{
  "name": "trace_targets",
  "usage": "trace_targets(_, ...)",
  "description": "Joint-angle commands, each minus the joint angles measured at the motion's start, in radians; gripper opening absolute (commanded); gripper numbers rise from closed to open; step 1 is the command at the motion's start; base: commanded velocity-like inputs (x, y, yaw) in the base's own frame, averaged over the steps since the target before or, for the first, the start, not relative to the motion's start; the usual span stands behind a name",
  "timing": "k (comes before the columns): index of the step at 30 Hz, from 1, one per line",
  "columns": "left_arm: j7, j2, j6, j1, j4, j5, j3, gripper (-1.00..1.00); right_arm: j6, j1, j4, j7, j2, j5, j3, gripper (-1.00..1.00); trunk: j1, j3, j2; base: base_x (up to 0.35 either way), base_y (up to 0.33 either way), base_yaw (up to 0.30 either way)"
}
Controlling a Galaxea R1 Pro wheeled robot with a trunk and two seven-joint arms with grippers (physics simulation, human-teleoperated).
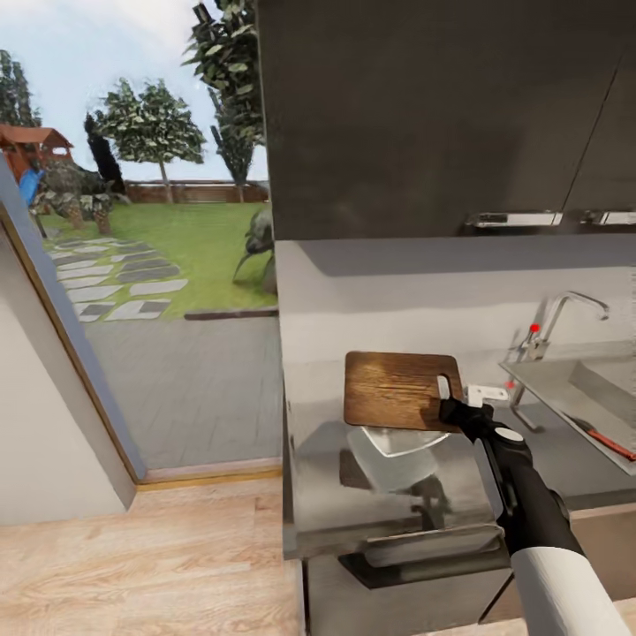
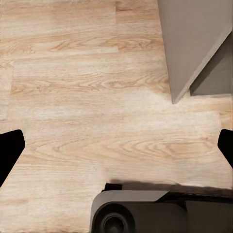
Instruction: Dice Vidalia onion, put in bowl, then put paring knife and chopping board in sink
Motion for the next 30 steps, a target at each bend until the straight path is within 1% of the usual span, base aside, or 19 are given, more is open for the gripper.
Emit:
trace_targets(1, 0.007, 0.001, -0.002, 0.000, -0.001, 0.010, -0.008, 1.00, 0.006, -0.001, -0.002, 0.007, 0.001, 0.003, -0.002, -1.00, 0.000, -0.002, -0.002, -0.344, 0.000, 0.000)
trace_targets(4, 0.007, 0.001, -0.002, -0.001, -0.001, 0.010, -0.008, 1.00, 0.007, -0.001, -0.004, 0.009, 0.001, 0.003, -0.002, -1.00, 0.000, -0.002, -0.002, -0.303, -0.025, 0.000)
trace_targets(7, 0.007, 0.001, -0.002, 0.000, -0.001, 0.010, -0.008, 1.00, 0.013, -0.001, -0.004, 0.010, 0.002, 0.003, -0.002, -1.00, 0.000, -0.002, -0.002, -0.134, -0.116, 0.069)
trace_targets(11, 0.007, 0.001, -0.002, 0.000, -0.001, 0.010, -0.008, 1.00, 0.031, -0.001, -0.004, 0.010, 0.002, 0.003, -0.002, -1.00, 0.000, -0.002, -0.002, -0.027, -0.165, 0.228)
trace_targets(17, 0.007, 0.001, -0.002, -0.001, -0.001, 0.010, -0.008, 1.00, 0.037, -0.001, -0.005, 0.010, 0.002, 0.003, -0.002, -1.00, 0.000, -0.002, -0.002, -0.004, -0.181, 0.275)
trace_targets(19, 0.007, 0.001, -0.002, -0.001, -0.001, 0.010, -0.008, 1.00, 0.038, -0.001, -0.005, 0.010, 0.002, 0.003, -0.002, -1.00, 0.000, -0.002, -0.002, 0.000, -0.150, 0.152)
trace_targets(30, 0.007, 0.001, -0.001, 0.000, -0.001, 0.010, -0.008, 1.00, 0.038, -0.001, -0.006, 0.010, 0.002, 0.003, -0.006, -1.00, 0.000, -0.002, -0.002, 0.000, -0.132, 0.018)
